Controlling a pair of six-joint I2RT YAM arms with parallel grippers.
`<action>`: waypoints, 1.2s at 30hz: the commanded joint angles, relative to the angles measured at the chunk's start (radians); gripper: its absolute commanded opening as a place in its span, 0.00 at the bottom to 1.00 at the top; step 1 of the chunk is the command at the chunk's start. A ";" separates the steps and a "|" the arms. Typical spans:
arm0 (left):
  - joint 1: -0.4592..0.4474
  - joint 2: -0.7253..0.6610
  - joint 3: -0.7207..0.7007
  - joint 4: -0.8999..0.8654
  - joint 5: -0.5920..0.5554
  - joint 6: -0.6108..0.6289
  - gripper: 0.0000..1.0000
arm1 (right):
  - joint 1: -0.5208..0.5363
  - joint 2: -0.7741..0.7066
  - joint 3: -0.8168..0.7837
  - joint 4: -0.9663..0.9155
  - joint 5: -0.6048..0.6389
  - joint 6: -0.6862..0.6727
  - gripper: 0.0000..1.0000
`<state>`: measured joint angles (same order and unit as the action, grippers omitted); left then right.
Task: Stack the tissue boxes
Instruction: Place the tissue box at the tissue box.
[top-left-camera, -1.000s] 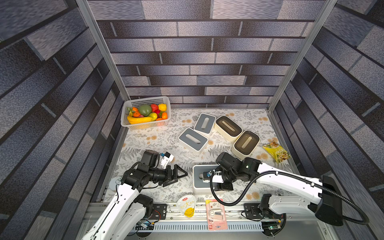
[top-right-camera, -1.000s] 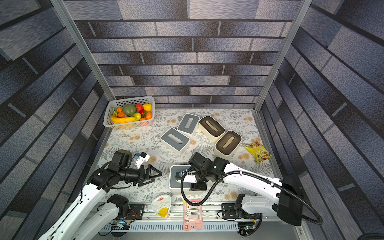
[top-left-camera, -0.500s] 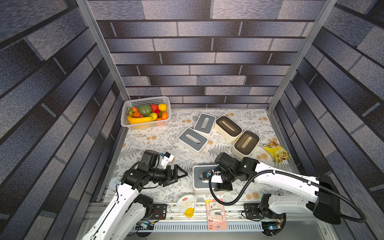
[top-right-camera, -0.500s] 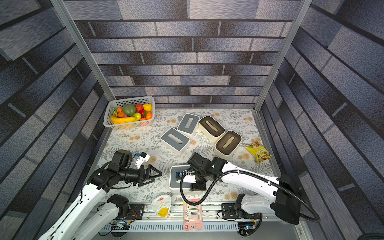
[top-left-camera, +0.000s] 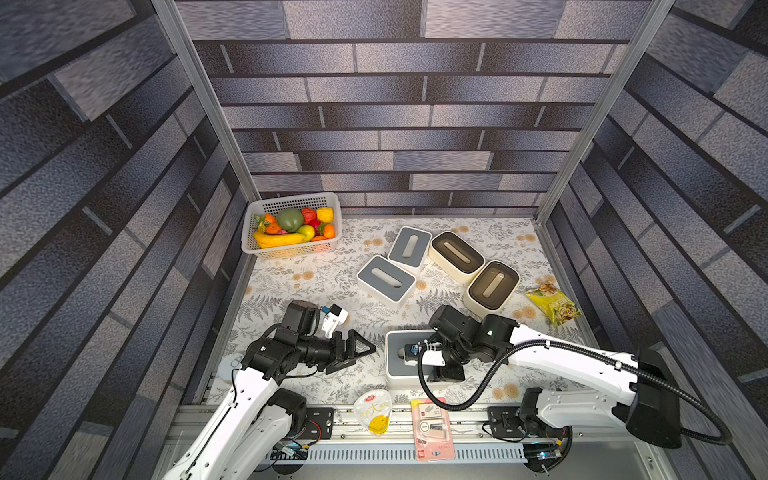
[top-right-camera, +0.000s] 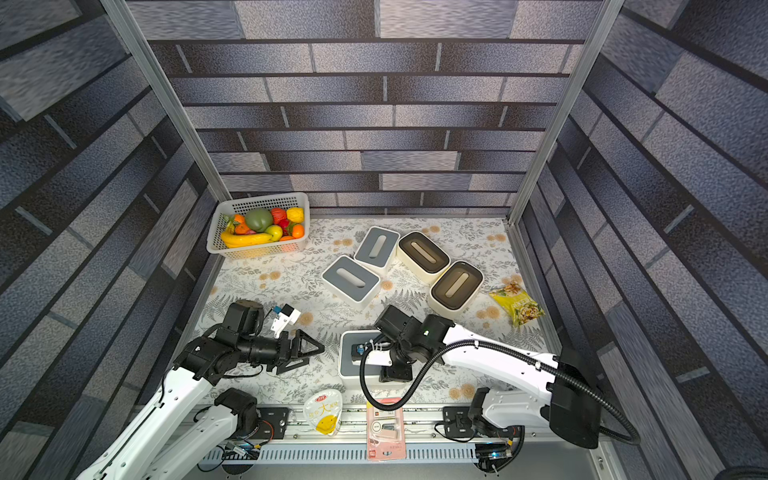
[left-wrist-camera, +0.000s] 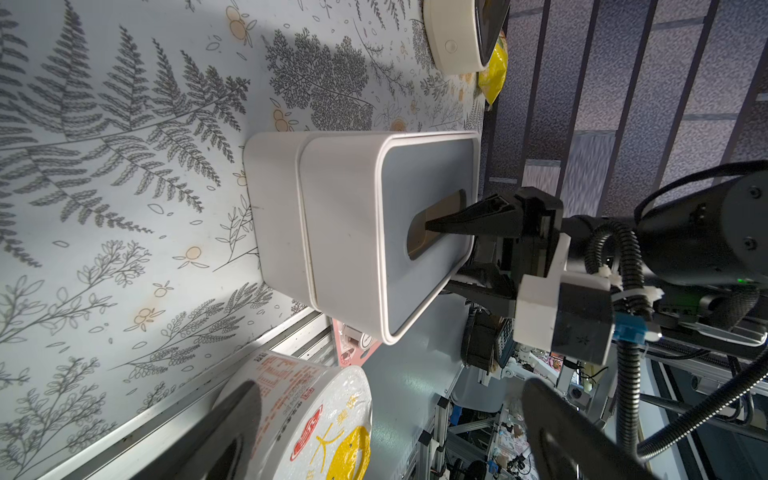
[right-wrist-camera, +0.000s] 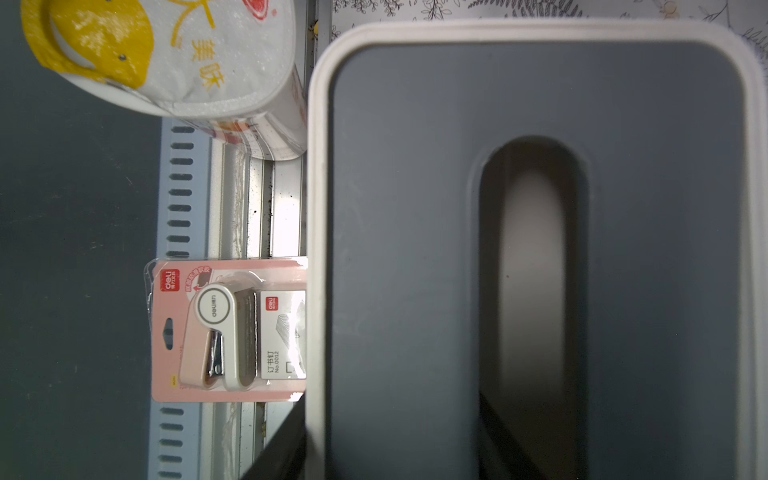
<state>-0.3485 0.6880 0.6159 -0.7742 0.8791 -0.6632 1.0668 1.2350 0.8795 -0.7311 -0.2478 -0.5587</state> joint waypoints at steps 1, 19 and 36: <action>-0.007 -0.012 -0.010 -0.002 0.001 -0.002 1.00 | 0.012 0.006 0.003 0.027 -0.009 0.006 0.50; -0.014 -0.009 -0.007 -0.004 -0.005 -0.001 1.00 | 0.014 0.006 0.007 0.015 -0.001 0.019 0.58; -0.016 -0.013 -0.007 -0.004 -0.005 0.001 1.00 | 0.014 0.004 0.007 0.015 0.005 0.017 0.63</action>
<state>-0.3595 0.6880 0.6159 -0.7742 0.8787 -0.6628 1.0695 1.2453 0.8795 -0.7197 -0.2447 -0.5507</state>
